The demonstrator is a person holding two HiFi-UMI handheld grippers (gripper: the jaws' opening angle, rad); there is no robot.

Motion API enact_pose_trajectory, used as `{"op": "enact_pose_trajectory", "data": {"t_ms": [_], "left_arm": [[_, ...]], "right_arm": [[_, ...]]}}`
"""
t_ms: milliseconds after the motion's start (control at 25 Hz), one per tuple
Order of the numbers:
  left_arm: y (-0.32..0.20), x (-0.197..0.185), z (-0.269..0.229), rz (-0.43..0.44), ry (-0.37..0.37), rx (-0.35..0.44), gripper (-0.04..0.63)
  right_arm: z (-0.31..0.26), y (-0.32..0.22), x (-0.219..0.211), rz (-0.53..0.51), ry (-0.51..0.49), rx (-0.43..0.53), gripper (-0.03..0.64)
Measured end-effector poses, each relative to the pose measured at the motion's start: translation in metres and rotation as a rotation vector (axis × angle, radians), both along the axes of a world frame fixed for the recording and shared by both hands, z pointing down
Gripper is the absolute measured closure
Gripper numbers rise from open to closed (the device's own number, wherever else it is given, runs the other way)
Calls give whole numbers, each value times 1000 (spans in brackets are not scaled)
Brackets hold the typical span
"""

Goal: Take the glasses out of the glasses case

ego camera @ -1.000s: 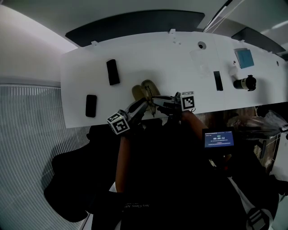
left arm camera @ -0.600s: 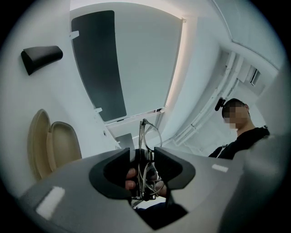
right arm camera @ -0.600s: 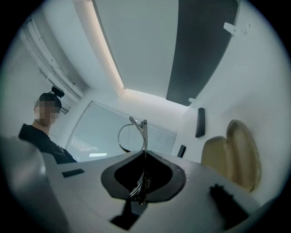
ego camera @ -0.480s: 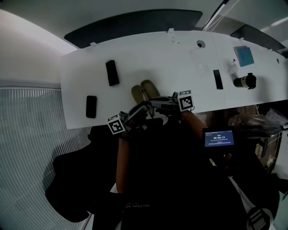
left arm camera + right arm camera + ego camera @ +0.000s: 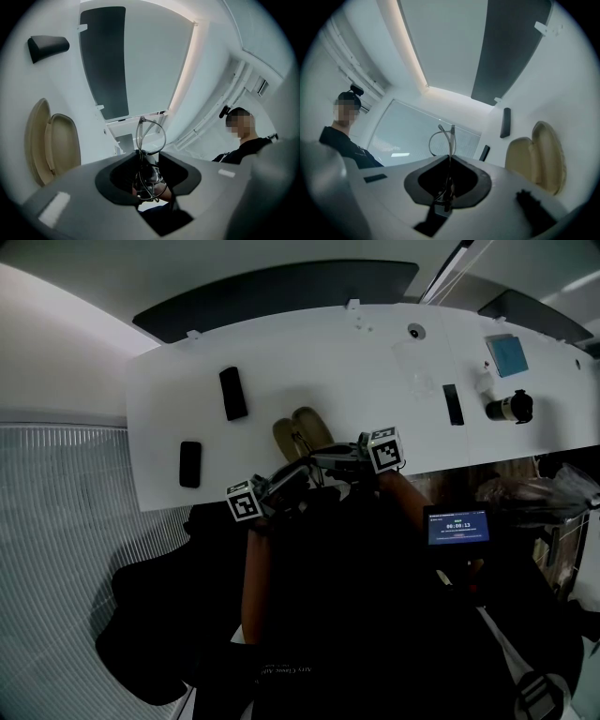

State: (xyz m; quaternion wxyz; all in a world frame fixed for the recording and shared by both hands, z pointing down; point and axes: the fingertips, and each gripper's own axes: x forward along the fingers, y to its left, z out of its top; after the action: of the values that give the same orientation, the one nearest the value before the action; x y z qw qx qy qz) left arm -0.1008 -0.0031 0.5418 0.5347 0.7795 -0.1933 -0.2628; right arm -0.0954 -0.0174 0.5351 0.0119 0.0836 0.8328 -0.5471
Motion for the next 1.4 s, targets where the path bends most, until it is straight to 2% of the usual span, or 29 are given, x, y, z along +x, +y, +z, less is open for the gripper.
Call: {"op": "enact_pose_trajectory", "data": {"t_ms": [80, 200, 320, 400, 440, 480, 520, 640, 680, 720, 840, 1000, 1120, 1160, 1240, 1400], "left_arm": [[0, 0, -1, -8, 0, -2, 451], [-2, -2, -3, -34, -11, -2, 466], [-4, -5, -3, -62, -42, -4, 471], [-5, -6, -2, -78, -88, -10, 472], [-6, -6, 2, -78, -142, -17, 472], [-6, -5, 9, -68, -231, -25, 474], [-6, -3, 19, -47, -360, -29, 474], [-3, 2, 49, 52, -824, 13, 476], [-4, 5, 52, 72, -926, 48, 476], [-7, 8, 51, 74, -984, 81, 476], [-14, 17, 41, 34, -1054, 133, 476], [-11, 23, 48, 61, -1159, 176, 477], [-8, 27, 53, 82, -1207, 197, 477], [-7, 28, 54, 87, -1210, 200, 477], [-3, 26, 57, 104, -1199, 195, 476], [-1, 25, 61, 82, -1151, 183, 463]], "right_arm": [[0, 0, 1, 4, 6, 6, 595], [0, 1, 2, 23, 30, 72, 594], [6, 2, 7, 25, 54, 131, 535], [6, -2, 12, 44, 71, 134, 526], [5, -6, 15, 69, 86, 138, 522], [4, -12, 20, 100, 106, 148, 522], [2, -18, 24, 130, 127, 163, 522], [-5, -27, 26, 155, 182, 204, 522], [-5, -27, 25, 148, 208, 217, 523], [-2, -27, 25, 143, 246, 234, 523], [17, -25, 29, 135, 366, 268, 522], [18, -22, 30, 153, 328, 213, 523], [19, -23, 30, 144, 342, 231, 538], [21, -22, 31, 133, 357, 250, 588], [24, -18, 30, 112, 364, 259, 595], [28, -16, 30, 132, 344, 186, 603]]}}
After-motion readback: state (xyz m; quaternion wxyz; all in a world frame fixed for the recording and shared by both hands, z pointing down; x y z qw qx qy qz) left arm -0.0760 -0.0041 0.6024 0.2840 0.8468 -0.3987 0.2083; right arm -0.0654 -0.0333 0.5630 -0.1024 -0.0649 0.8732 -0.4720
